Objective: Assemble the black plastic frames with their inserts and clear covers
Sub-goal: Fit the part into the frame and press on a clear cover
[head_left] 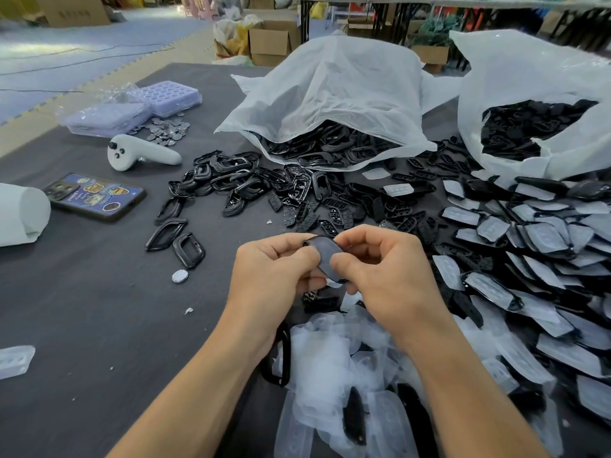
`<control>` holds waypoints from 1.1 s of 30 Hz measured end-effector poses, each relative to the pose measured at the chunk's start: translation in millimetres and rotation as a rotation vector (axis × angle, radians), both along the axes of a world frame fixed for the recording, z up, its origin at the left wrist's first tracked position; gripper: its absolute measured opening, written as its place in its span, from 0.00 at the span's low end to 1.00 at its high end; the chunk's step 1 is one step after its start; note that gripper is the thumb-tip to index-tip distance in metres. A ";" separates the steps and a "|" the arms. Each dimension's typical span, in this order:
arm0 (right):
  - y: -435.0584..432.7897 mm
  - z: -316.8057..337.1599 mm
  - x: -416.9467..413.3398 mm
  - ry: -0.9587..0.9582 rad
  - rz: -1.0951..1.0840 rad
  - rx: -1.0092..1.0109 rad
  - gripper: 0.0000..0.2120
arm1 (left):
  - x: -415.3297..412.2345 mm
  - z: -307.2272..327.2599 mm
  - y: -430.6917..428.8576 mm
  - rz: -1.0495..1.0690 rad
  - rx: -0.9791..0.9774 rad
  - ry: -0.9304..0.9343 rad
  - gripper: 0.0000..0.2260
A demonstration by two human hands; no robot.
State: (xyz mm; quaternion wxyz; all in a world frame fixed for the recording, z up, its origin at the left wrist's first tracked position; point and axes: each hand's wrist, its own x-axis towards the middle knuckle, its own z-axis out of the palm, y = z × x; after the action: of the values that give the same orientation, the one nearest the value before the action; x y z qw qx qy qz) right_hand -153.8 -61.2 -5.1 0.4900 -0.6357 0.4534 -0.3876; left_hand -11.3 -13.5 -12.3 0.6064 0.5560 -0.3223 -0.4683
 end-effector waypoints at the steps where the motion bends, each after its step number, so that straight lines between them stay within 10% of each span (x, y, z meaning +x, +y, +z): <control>1: -0.7 0.3 -1.7 -0.005 0.006 0.003 0.09 | 2.6 1.3 0.4 -0.016 -0.007 0.006 0.11; 33: 0.5 0.1 0.6 -0.286 -0.145 0.152 0.08 | 1.5 -1.8 0.3 0.024 0.011 -0.166 0.09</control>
State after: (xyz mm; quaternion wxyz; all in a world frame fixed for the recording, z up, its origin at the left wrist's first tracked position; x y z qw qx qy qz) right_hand -153.2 -60.7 -5.0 0.5672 -0.5007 0.4516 -0.4729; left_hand -9.8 -13.2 -14.0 0.5799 0.6002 -0.3623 -0.4150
